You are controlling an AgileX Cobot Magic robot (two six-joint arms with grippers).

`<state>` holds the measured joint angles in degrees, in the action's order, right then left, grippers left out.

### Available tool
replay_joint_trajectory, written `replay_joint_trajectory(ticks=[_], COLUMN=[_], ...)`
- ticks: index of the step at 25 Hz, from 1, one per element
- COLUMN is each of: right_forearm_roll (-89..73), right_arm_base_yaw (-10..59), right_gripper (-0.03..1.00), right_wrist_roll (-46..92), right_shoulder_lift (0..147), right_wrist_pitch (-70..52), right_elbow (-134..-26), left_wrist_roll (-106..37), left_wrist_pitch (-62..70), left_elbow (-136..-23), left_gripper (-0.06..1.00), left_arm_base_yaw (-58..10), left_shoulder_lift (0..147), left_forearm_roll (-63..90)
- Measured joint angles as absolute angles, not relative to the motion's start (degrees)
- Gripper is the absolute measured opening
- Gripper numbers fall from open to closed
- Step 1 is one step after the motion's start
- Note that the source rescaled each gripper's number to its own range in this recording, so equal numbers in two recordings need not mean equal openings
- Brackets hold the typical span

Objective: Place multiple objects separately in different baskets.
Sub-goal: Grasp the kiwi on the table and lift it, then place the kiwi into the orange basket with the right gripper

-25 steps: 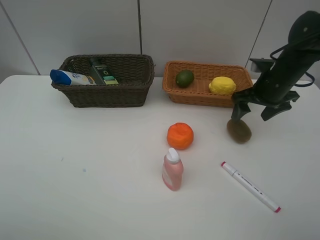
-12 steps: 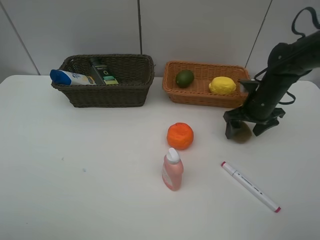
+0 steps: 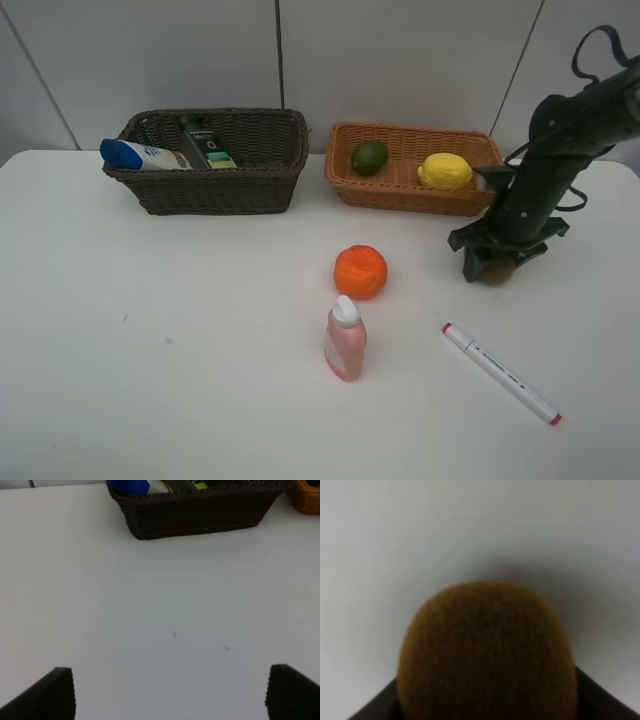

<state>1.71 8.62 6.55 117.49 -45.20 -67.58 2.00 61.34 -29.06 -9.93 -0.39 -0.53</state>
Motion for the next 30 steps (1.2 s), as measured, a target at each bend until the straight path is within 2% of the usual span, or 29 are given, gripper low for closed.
replay_joint_trajectory(ticks=[6, 13, 26, 27, 29, 30], right_forearm_roll=[2.3, 0.0, 0.4, 1.3, 2.8, 3.5], right_arm_base_yaw=[8.6, 8.6, 8.6, 8.6, 8.6, 8.6], right_gripper=[0.55, 0.55, 0.55, 0.60, 0.82, 0.89], right_wrist_roll=[6.5, 1.4, 0.5, 0.5, 0.5, 0.5], right_shoulder_lift=[113.2, 110.1, 124.3, 124.9, 125.6, 125.7], right_wrist_pitch=[-51.2, -59.8, -50.2, -49.8, -49.4, -49.9], right_elbow=[-72.4, -83.2, -102.2, -102.9, -103.3, -103.4], left_wrist_roll=[2.0, 2.0, 2.0, 2.0, 2.0, 2.0], left_wrist_pitch=[61.3, 61.3, 61.3, 61.3, 61.3, 61.3], left_elbow=[-29.1, -29.1, -29.1, -29.1, -29.1, -29.1], left_gripper=[1.00, 1.00, 1.00, 1.00, 1.00, 1.00], left_arm_base_yaw=[-9.9, -9.9, -9.9, -9.9, -9.9, -9.9], left_shoulder_lift=[-0.4, -0.4, -0.4, -0.4, -0.4, -0.4], left_forearm_roll=[-0.5, -0.5, -0.5, -0.5, -0.5, -0.5])
